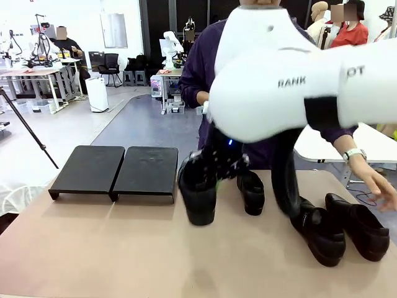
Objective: Organize the shoes by placing them on the stand.
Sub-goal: Pick up one Shoe and place it in the middle of the table.
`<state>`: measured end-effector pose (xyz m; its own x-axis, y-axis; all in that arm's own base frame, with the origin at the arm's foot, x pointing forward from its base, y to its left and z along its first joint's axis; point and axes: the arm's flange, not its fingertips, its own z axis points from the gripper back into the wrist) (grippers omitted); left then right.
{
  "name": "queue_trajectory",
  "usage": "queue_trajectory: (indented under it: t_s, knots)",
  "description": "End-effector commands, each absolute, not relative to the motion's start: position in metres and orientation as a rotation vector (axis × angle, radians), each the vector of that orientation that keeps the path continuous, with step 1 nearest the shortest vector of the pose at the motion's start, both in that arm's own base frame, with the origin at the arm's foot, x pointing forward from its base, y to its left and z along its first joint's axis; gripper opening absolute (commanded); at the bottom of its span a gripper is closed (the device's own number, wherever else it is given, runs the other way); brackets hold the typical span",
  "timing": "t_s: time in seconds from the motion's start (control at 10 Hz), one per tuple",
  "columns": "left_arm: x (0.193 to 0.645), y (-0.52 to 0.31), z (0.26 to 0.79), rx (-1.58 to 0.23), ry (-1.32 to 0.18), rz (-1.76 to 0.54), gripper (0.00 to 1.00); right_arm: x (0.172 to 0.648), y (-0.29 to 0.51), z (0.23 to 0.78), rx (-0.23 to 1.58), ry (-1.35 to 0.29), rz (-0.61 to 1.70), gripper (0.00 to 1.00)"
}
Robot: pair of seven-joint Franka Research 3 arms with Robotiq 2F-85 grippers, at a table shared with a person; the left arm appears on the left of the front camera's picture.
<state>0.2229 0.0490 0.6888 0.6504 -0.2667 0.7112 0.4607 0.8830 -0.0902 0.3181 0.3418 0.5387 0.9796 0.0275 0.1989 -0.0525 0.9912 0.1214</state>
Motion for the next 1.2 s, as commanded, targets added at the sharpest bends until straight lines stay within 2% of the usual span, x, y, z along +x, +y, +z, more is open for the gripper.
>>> queue_trajectory:
  t_s: [0.0, 0.3, 0.7, 1.1]
  knots:
    - [0.223, 0.050, 0.690, -0.277, -0.754, -0.425, 1.00, 0.299, 0.368, 0.515, 0.172, -0.175, 0.044, 0.00]
    - [0.223, 0.050, 0.690, -0.277, -0.754, -0.425, 1.00, 0.290, 0.415, 0.484, 0.209, -0.113, 0.158, 0.00]
    - [0.223, 0.050, 0.690, -0.277, -0.754, -0.425, 1.00, 0.327, 0.467, 0.435, 0.258, -0.052, 0.181, 0.00]
    - [0.223, 0.050, 0.690, -0.277, -0.754, -0.425, 1.00, 0.347, 0.491, 0.395, 0.149, -0.013, 0.089, 0.00]
